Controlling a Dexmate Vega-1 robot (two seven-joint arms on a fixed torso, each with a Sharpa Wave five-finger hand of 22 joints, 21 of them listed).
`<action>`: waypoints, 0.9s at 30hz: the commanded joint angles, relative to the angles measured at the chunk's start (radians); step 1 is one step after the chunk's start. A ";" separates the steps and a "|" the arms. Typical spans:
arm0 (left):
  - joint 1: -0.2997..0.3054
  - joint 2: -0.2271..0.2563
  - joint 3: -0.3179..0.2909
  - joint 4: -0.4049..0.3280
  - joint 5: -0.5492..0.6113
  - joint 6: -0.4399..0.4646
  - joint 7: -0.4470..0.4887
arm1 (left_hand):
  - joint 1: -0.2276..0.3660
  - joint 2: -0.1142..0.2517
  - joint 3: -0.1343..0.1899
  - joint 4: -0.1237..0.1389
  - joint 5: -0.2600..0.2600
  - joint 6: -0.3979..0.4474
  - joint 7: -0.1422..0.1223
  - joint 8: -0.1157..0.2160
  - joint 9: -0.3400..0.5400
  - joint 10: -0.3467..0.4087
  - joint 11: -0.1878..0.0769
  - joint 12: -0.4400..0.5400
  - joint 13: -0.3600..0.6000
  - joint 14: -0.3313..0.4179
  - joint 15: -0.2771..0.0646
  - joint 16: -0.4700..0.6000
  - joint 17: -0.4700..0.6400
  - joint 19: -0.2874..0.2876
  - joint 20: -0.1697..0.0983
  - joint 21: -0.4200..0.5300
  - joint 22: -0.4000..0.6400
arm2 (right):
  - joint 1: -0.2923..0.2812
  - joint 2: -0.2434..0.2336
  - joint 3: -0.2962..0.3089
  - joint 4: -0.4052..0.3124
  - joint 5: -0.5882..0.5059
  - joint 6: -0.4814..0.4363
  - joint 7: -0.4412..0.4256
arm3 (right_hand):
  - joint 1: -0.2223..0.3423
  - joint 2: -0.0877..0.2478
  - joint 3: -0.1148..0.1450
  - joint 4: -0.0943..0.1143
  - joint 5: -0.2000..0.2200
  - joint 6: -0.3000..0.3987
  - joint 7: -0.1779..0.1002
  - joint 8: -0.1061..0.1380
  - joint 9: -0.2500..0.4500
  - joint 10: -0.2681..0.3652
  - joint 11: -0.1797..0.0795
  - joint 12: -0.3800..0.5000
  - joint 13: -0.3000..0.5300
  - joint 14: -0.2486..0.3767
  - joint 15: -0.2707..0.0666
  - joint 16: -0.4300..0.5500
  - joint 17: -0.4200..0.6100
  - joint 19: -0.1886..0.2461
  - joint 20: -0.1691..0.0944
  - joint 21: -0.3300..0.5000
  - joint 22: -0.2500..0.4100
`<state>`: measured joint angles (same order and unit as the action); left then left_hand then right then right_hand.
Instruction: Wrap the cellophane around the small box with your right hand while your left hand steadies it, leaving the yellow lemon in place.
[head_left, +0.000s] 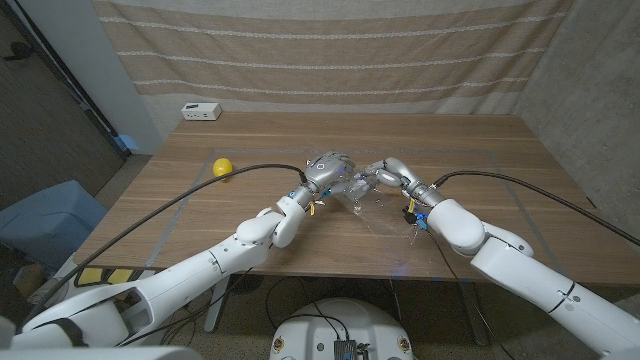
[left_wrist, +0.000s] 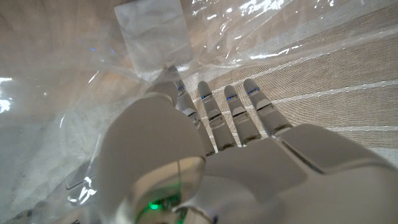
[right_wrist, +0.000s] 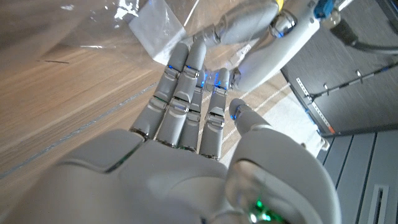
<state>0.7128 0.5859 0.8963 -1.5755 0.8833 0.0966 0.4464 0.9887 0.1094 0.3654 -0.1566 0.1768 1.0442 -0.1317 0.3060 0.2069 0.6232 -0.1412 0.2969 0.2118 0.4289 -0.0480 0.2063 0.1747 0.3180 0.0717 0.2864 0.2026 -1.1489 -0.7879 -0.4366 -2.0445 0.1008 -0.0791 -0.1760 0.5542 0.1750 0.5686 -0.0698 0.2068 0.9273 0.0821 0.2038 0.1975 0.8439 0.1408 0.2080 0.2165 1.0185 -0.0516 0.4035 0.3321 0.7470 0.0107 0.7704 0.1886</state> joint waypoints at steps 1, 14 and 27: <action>-0.039 -0.021 0.037 0.019 0.012 0.017 -0.068 | 0.013 0.005 -0.004 0.001 -0.005 0.002 0.008 -0.006 0.002 0.014 0.006 -0.002 0.004 0.010 -0.126 -0.003 0.004 0.006 -0.003 0.009 0.004 | -0.082 0.051 0.103 0.051 0.117 0.259 -0.092 | -0.003 -0.016 -0.005 -0.006 -0.002 0.015 -0.001 0.008 0.004 0.013 0.002 0.009 0.001 0.008 0.001 0.007 0.006 0.002 0.008 0.002 0.001; -0.076 -0.038 0.059 0.042 0.001 0.040 -0.153 | -0.004 0.013 -0.009 0.016 -0.006 -0.004 0.014 -0.014 0.003 0.003 0.014 -0.012 0.005 0.004 -0.117 -0.010 0.005 -0.005 0.004 0.006 0.005 | -0.202 -0.004 0.212 -0.099 -0.047 0.093 -0.218 | -0.023 -0.062 -0.048 -0.061 -0.012 -0.098 -0.021 -0.022 0.004 -0.118 -0.017 -0.025 0.003 -0.186 0.038 -0.063 0.003 -0.141 0.050 -0.041 -0.001; -0.106 -0.074 0.077 0.090 -0.028 0.056 -0.179 | -0.019 0.010 -0.011 0.018 -0.005 -0.090 0.025 -0.059 0.002 -0.004 0.021 -0.027 0.007 0.005 -0.097 -0.016 0.002 -0.018 0.014 0.004 0.006 | -0.265 -0.124 0.238 -0.290 -0.109 -0.396 -0.186 | -0.064 -0.088 -0.129 -0.073 -0.024 -0.299 -0.051 -0.028 0.005 -0.338 -0.037 -0.028 0.007 -0.436 0.080 -0.127 0.023 -0.322 0.095 -0.115 -0.003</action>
<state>0.6286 0.5375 0.9581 -1.5281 0.8885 0.1386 0.3032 0.9829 0.1252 0.3530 -0.1442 0.1768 1.0123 -0.1030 0.2766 0.2120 0.6248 -0.1323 0.2780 0.2166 0.4328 -0.0441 0.1949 0.1745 0.3072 0.0824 0.2864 0.2024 -1.3366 -0.8054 -0.2401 -2.1507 0.0486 -0.1188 -0.3567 0.4975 0.0895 0.4467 -0.1421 0.1847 0.6455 0.0332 0.1770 0.1973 0.5184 0.1066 0.1806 0.2211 0.5948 0.0270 0.2841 0.3510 0.4343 0.1029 0.6600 0.1860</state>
